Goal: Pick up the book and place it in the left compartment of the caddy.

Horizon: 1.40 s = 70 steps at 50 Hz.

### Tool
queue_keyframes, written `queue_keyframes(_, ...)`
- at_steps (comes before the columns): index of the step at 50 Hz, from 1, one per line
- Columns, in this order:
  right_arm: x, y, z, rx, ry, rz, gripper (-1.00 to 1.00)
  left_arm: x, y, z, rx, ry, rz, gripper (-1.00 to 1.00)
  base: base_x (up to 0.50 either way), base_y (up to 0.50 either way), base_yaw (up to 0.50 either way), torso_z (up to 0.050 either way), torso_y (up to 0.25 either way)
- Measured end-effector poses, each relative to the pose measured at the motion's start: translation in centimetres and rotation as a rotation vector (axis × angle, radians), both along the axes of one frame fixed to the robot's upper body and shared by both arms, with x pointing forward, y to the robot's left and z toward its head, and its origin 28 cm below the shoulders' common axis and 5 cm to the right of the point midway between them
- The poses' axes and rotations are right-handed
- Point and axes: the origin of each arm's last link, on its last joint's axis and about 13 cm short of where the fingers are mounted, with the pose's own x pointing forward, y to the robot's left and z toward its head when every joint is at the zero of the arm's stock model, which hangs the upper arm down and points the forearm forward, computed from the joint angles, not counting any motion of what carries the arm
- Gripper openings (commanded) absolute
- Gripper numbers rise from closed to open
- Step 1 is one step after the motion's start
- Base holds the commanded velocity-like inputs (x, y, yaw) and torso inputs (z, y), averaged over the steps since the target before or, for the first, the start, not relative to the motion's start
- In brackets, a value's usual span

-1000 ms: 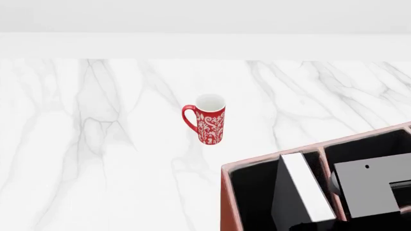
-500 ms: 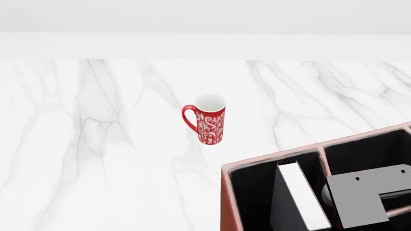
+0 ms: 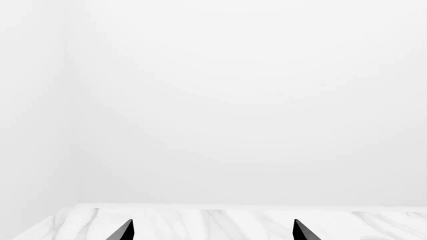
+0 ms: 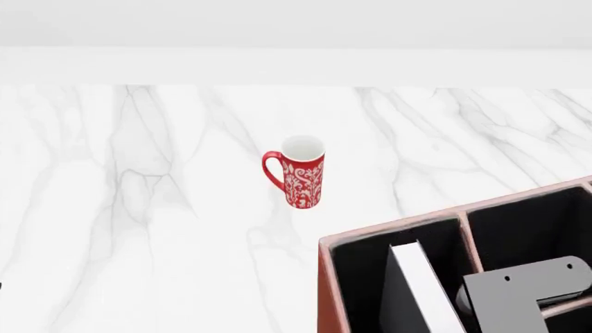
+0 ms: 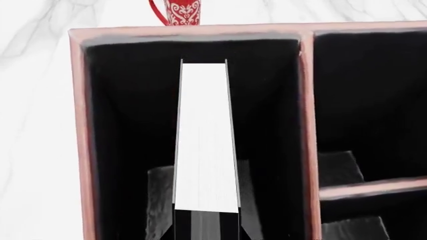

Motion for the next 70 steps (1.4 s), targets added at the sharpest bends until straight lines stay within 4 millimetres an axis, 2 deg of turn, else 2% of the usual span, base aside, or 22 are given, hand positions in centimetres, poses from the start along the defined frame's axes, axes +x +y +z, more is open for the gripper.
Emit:
queue_keyframes(14,-0.2,-0.1,-1.2,0.000,0.011,0.009,-1.00,0.0,0.0,0.0,0.001,0.000,-0.001,1.00,0.00,0.00,0.00,0.000,0.001)
queue_keyframes(70,-0.1,-0.7,-4.0,-0.011,0.033,-0.006,-1.00,-0.1,0.0,0.0,0.003,-0.002,-0.004,1.00,0.00,0.00,0.00,0.000,0.001)
